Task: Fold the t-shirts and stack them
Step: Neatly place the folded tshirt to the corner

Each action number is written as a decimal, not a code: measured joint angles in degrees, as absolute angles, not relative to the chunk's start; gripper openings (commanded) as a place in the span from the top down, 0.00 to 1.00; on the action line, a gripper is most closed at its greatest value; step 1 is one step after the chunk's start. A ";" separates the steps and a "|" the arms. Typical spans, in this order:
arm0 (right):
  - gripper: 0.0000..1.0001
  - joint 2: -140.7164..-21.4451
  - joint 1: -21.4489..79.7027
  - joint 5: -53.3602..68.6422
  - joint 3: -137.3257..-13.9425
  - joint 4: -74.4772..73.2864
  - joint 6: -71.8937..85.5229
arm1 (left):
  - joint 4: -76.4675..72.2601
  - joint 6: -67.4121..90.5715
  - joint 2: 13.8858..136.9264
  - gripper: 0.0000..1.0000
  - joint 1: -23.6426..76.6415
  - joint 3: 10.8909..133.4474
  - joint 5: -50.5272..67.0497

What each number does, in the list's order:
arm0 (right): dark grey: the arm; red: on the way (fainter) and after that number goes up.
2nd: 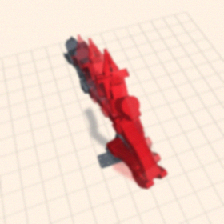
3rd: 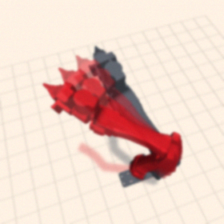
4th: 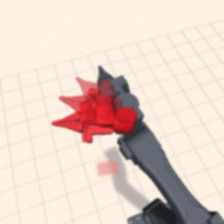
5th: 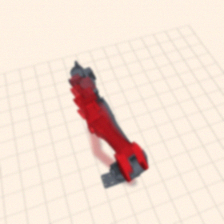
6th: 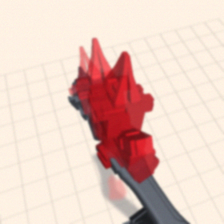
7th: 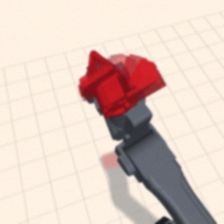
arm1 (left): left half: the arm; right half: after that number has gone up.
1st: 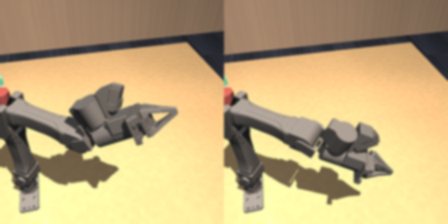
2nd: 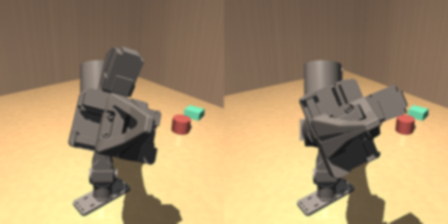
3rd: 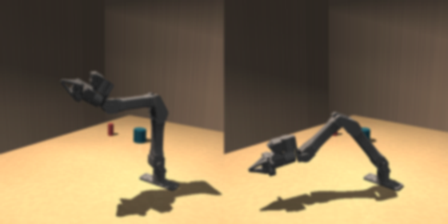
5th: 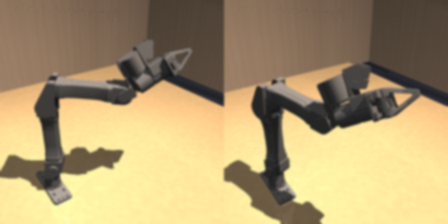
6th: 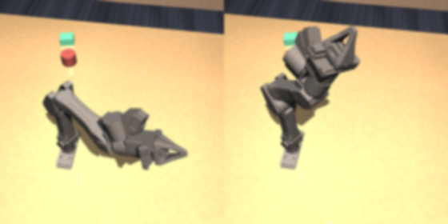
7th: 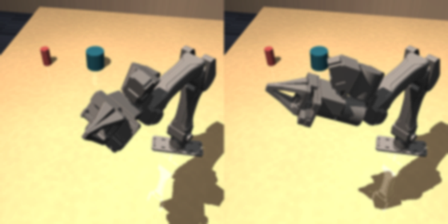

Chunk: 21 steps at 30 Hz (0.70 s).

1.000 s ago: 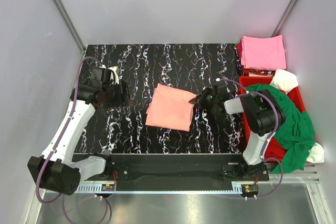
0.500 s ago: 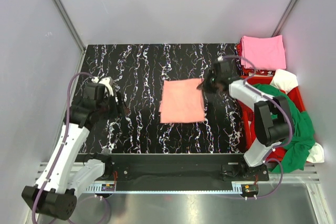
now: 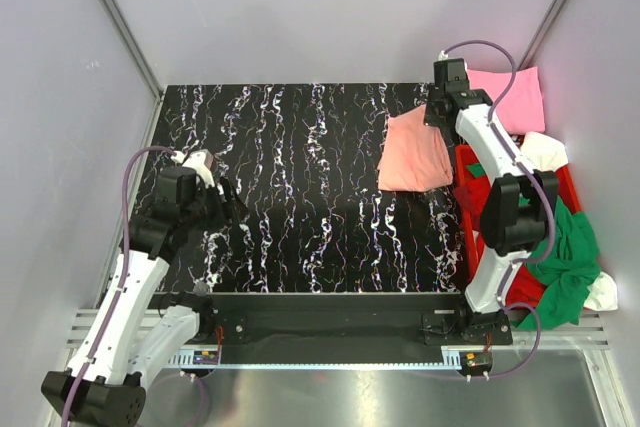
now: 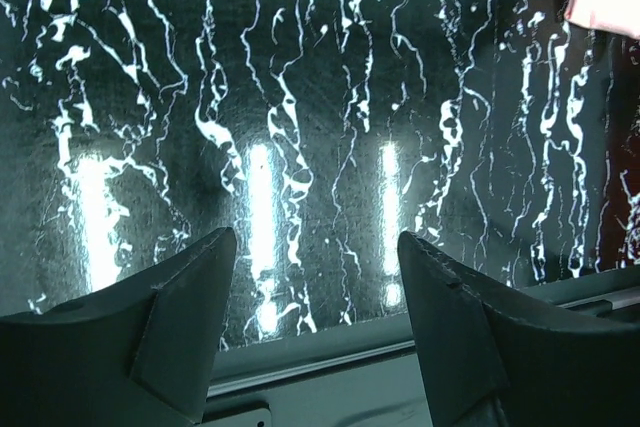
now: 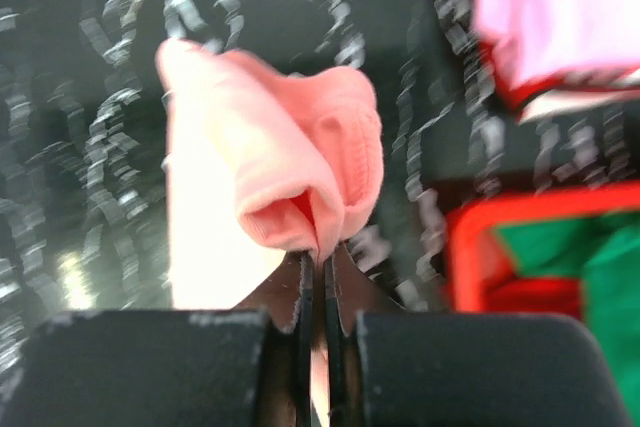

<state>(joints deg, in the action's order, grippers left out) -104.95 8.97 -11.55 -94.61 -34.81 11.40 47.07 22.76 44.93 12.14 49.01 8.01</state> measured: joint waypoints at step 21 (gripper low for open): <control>1.00 -119.55 -0.73 -15.11 -118.89 -30.63 -17.02 | 46.09 22.76 44.77 0.29 10.79 48.16 8.58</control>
